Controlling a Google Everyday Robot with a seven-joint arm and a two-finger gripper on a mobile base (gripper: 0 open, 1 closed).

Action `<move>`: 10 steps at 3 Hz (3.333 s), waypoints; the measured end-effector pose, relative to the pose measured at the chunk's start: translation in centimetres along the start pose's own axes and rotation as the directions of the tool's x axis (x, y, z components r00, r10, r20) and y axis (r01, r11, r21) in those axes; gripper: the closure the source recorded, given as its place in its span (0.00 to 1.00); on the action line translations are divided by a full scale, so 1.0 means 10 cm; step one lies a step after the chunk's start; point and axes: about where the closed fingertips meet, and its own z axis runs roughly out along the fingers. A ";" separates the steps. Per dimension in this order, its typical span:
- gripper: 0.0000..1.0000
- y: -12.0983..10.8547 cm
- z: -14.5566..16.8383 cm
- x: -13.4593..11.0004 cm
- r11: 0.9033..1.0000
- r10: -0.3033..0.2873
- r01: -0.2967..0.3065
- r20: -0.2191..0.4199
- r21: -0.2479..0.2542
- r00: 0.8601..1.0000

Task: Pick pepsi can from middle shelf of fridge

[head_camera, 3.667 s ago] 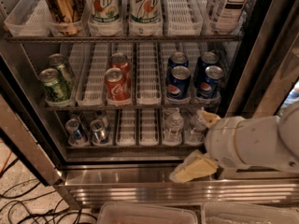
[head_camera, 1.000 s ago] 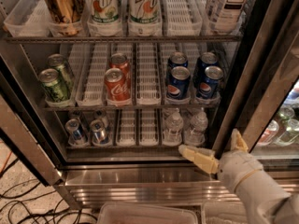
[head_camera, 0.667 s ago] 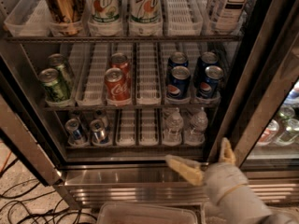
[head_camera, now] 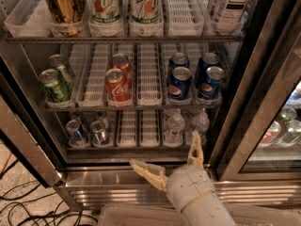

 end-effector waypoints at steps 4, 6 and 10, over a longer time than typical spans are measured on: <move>0.00 -0.28 0.31 -0.08 0.992 0.019 -0.029 0.077 0.121 0.997; 0.00 -0.86 0.49 -0.22 0.976 -0.048 0.027 0.092 0.218 0.995; 0.00 -1.45 0.52 -0.05 0.958 -0.037 0.023 0.047 0.286 0.998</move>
Offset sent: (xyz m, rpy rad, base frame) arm 0.0071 0.0232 0.0138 -0.0017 -0.0336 -0.0024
